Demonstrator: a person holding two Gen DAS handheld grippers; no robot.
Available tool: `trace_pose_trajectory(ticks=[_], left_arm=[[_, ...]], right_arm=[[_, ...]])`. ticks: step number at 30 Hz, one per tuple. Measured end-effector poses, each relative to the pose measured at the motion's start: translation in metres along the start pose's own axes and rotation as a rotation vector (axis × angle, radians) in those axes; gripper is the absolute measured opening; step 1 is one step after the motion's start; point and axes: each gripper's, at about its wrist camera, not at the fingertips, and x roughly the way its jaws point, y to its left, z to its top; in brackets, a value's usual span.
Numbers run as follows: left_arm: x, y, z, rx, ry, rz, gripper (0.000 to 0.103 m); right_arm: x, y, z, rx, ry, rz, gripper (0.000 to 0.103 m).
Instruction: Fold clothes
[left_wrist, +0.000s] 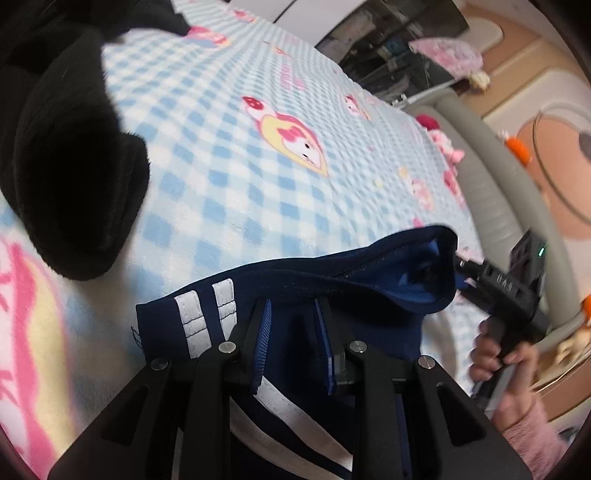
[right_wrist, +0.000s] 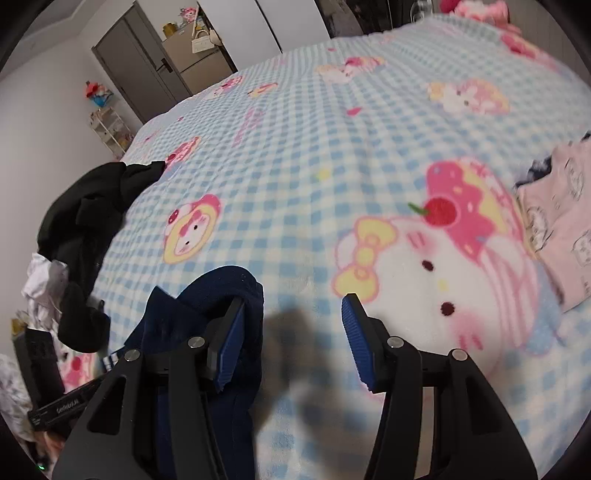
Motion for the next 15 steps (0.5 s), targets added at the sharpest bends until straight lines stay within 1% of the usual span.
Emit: trace_pose_trajectory(ticks=[2,4,5,9,11,12,15], left_arm=[[0.004,0.006,0.000,-0.037,0.015,-0.013,0.026],[0.008,0.007,-0.002,-0.046,0.021,-0.012,0.026],[0.009,0.007,-0.003,-0.049,0.023,-0.011,0.026],[-0.002,0.001,-0.006,-0.002,0.015,0.053,0.026],[-0.008,-0.003,-0.008,0.026,0.010,0.089,0.029],[-0.011,-0.004,-0.008,0.040,0.007,0.107,0.032],[-0.021,-0.009,-0.011,0.082,-0.001,0.161,0.035]], right_arm=[[-0.002,-0.013,0.000,0.102,0.006,0.102,0.053],[-0.004,-0.030,0.003,0.212,-0.001,0.141,0.055],[-0.006,-0.033,0.004,0.226,-0.006,0.140,0.055],[-0.019,0.011,0.003,-0.121,-0.019,-0.052,0.056],[-0.011,0.038,-0.006,-0.283,0.037,-0.095,0.056],[-0.006,0.050,-0.015,-0.346,0.064,-0.102,0.056],[0.010,0.085,-0.042,-0.536,0.145,-0.123,0.054]])
